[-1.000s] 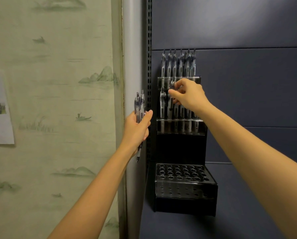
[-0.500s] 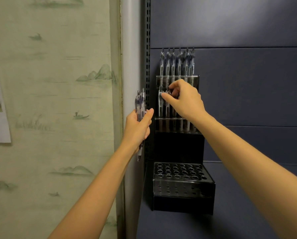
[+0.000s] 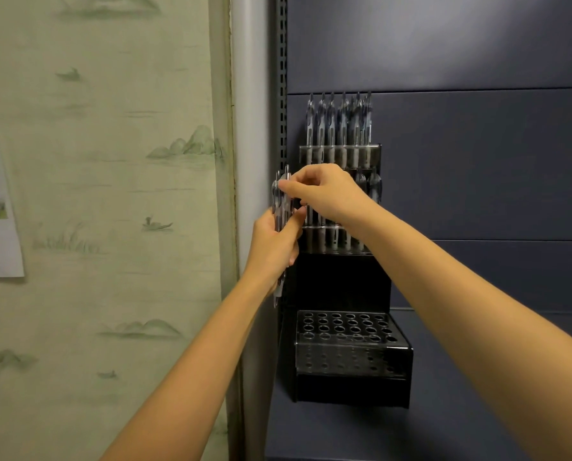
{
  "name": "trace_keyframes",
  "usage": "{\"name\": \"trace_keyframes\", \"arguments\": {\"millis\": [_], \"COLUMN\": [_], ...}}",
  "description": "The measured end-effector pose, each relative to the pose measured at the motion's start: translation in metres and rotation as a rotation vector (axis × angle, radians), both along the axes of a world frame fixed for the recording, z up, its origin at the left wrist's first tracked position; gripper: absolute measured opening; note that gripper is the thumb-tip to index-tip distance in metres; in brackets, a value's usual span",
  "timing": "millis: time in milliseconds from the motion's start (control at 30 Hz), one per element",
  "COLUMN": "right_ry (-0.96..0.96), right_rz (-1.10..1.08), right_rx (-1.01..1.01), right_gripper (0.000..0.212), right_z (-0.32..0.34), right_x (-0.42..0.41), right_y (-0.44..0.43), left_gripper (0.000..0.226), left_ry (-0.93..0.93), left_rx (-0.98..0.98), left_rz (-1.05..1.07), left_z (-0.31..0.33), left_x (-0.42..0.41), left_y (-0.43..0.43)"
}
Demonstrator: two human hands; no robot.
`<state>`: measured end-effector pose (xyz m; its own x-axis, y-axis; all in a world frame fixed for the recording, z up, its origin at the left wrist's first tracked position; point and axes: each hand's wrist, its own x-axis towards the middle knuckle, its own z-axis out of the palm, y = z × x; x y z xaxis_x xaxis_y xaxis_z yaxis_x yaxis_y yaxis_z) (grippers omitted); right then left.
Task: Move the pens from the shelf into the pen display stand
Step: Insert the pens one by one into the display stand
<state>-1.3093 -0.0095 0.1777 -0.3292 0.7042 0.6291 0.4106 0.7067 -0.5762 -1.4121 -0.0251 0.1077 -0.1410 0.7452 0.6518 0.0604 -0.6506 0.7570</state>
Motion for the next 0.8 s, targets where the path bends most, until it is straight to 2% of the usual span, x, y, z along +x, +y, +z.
{"name": "trace_keyframes", "arguments": {"millis": [167,267,400,533,667,800], "right_ry": [0.136,0.184,0.342,0.440,0.366,0.366], "right_rz": [0.078,0.117,0.128,0.014,-0.172,-0.220], "right_rx": [-0.067,-0.072,-0.067,0.056,0.217,0.275], "right_gripper": [0.021,0.016,0.015,0.016,0.014,0.013], "right_z": [0.000,0.000,0.013,0.032,0.032,0.023], "right_x": [0.002,0.003,0.012,0.034,0.050,0.055], "right_y": [0.000,-0.002,-0.006,-0.003,0.009,0.018], "left_gripper": [0.014,0.025,0.033,0.034,0.031,0.029], "left_ry": [-0.032,-0.035,-0.061,-0.058,-0.068,-0.055], "left_rx": [0.004,0.003,-0.032,-0.043,-0.030,-0.016], "left_rz": [-0.046,-0.042,-0.053,-0.010,-0.009,-0.020], "left_z": [0.001,0.003,0.001,-0.005,-0.003,-0.001], "left_x": [-0.001,-0.001,-0.003,-0.009,-0.010,-0.007], "left_y": [-0.002,-0.002,-0.002,0.001,0.002,0.002]}}
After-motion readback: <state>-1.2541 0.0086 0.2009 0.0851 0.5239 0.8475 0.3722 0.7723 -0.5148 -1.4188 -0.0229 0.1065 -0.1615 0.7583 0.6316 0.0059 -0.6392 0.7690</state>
